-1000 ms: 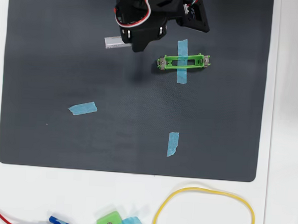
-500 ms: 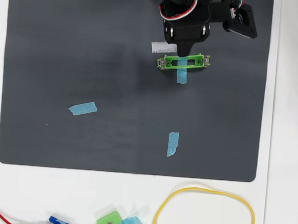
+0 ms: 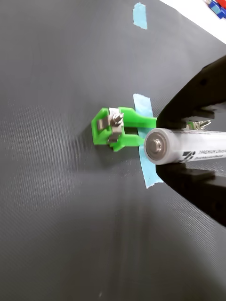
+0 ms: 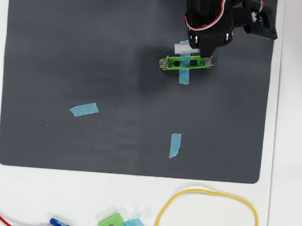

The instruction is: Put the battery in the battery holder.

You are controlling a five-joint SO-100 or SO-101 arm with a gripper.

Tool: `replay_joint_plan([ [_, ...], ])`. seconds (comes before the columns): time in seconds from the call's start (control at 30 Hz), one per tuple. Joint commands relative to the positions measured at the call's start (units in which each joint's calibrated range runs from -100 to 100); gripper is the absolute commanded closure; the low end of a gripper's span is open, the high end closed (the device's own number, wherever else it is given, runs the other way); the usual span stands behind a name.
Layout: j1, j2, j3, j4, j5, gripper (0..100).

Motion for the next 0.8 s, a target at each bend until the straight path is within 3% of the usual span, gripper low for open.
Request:
replay_joint_plan([
  [0.0,-1.96,0.48,-1.48,-2.72,0.48,100],
  [0.77,-0.09,1.68,-6.76,-5.69,-1.55,100],
])
